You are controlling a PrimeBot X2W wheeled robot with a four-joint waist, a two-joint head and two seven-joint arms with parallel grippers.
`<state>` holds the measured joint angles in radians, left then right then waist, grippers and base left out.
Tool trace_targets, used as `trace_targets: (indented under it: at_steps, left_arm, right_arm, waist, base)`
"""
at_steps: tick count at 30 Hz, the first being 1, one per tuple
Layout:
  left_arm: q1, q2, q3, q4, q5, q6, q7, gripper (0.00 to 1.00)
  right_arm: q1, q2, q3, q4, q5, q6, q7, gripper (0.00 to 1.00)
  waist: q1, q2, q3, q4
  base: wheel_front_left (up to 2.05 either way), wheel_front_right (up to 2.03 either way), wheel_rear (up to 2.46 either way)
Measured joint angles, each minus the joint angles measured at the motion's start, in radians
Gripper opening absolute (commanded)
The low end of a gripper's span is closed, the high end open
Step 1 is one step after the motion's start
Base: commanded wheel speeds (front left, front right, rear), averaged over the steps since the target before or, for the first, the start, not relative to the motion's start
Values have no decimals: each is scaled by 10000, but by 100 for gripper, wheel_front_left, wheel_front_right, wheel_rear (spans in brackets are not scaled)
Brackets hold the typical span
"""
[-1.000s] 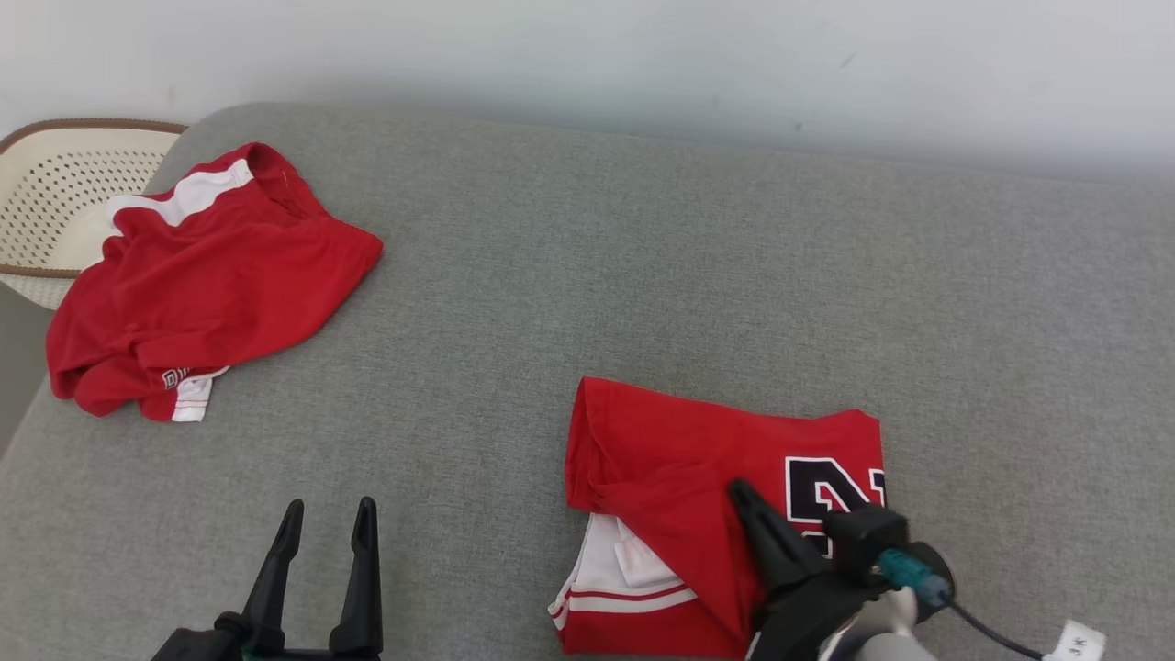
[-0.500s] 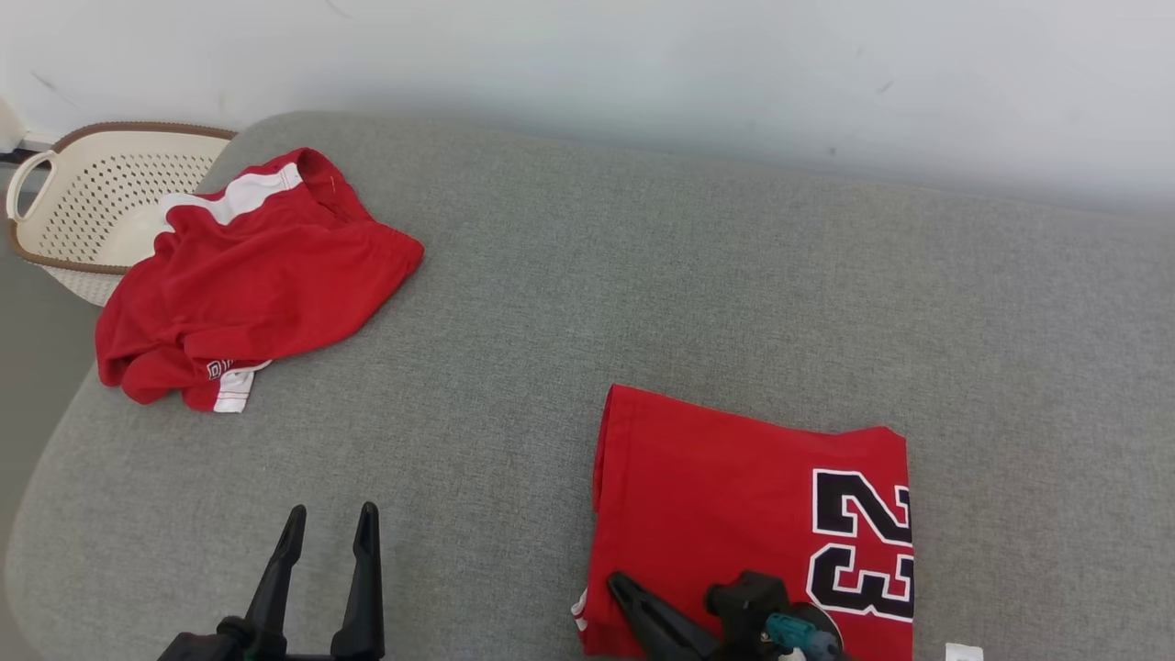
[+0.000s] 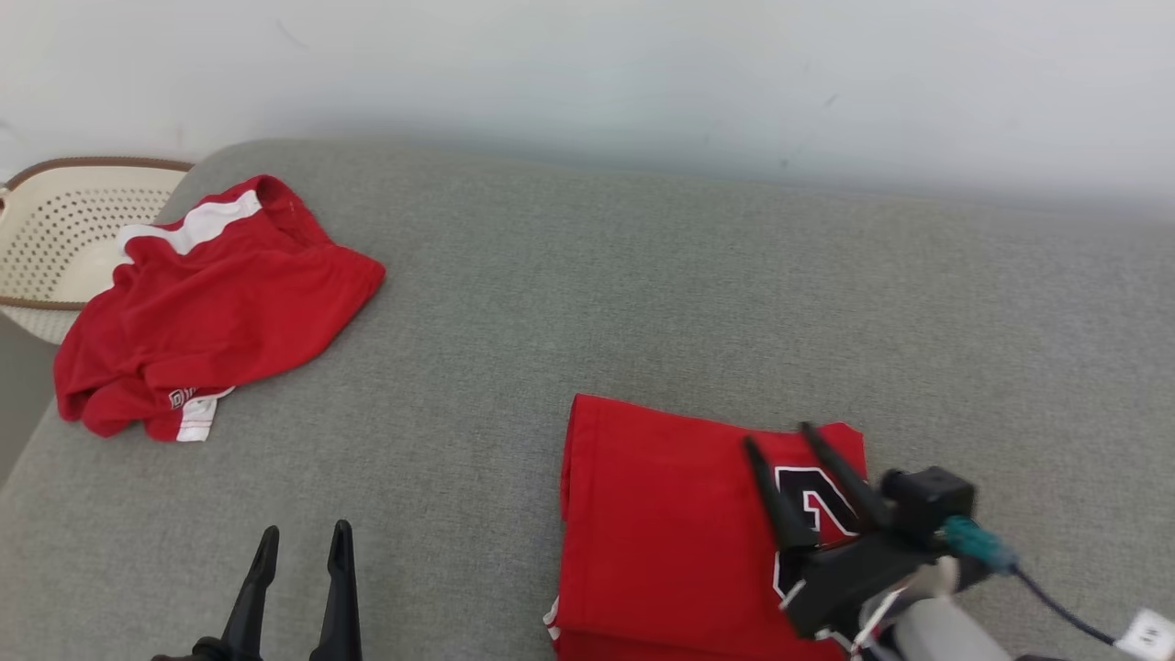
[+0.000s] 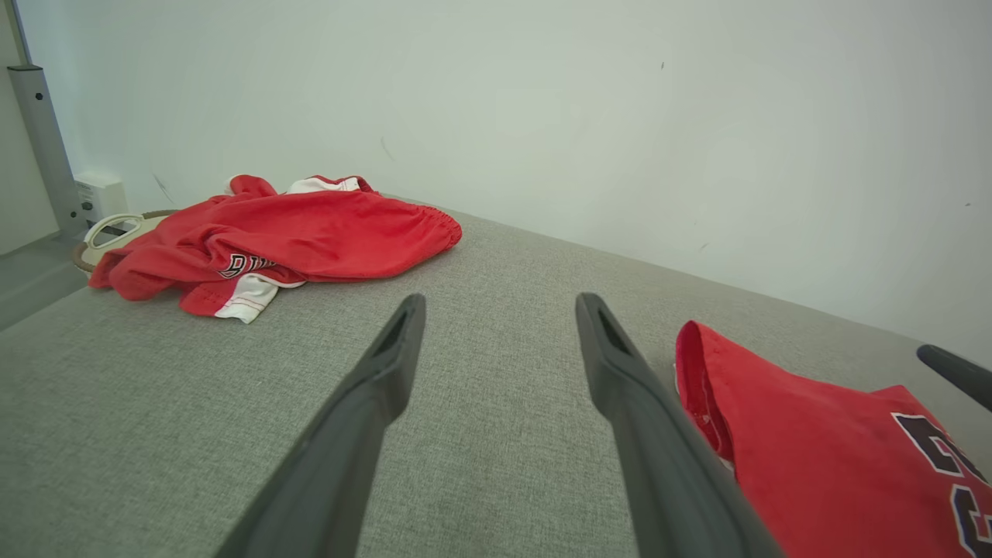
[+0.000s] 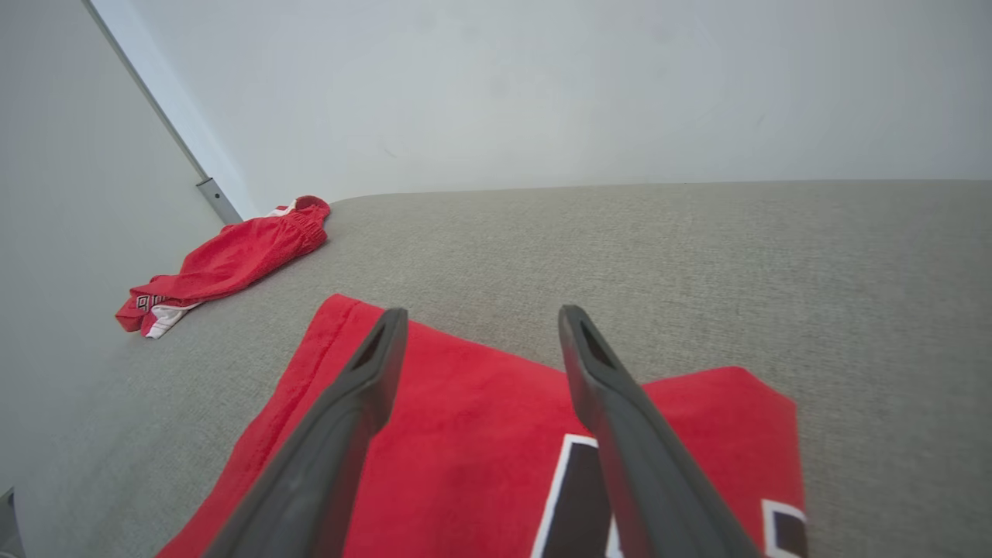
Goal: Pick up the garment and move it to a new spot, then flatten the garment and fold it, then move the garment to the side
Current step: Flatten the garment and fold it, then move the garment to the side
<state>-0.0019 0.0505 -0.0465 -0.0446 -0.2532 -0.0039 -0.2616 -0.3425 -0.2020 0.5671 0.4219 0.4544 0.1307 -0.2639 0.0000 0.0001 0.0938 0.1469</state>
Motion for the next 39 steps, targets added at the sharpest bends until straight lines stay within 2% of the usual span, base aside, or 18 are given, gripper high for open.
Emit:
trace_targets:
  at_steps: [5, 11, 16, 31, 32, 34, 36, 37, 39]
  left_arm:
    - [0, 2, 75, -48, 6, 13, 0, 100]
    - [17, 0, 61, -144, 29, 61, 0, 100]
    - [16, 0, 31, -163, 27, 69, 0, 100]
    - [12, 0, 10, -125, -21, 59, 0, 100]
    - [12, 0, 10, -128, -25, 61, 0, 100]
    - [12, 0, 13, -132, -31, 67, 0, 100]
    - [12, 0, 21, -134, -31, 69, 0, 100]
    - [13, 0, 25, -136, -31, 71, 0, 100]
    - [13, 0, 25, -138, -33, 92, 0, 100]
  right_arm:
    - [306, -219, -1668, 10, -497, -2, -2, 100]
    - [678, -255, -2190, 217, -581, 0, 0, 100]
    - [925, -272, -1927, 383, -244, 0, 261, 100]
    - [1303, -612, -407, 265, 2027, 0, 1471, 100]
    - [1303, -635, -314, 265, 2138, 0, 1542, 88]
    - [1299, -725, -146, 242, 2339, 0, 1672, 38]
    - [1283, -809, 29, 228, 2537, -2, 1814, 5]
    - [1273, -840, 98, 219, 2631, -2, 1850, 0]
    - [1249, -930, 199, 199, 2746, 0, 1866, 0]
  waist:
    - [0, 0, -69, -282]
    - [0, 0, -98, -553]
    - [0, 0, -56, -655]
    - [0, 0, 44, -547]
    - [0, 0, 49, -544]
    - [0, 0, 59, -546]
    - [0, 0, 65, -554]
    - [0, 0, 68, -562]
    - [0, 0, 76, -577]
  base:
    - [0, 0, 0]
    - [0, 0, 0]
    - [0, 0, 0]
    - [0, 0, 0]
    - [0, 0, 0]
    - [0, 0, 0]
    - [0, 0, 0]
    - [0, 0, 0]
    - [0, 0, 0]
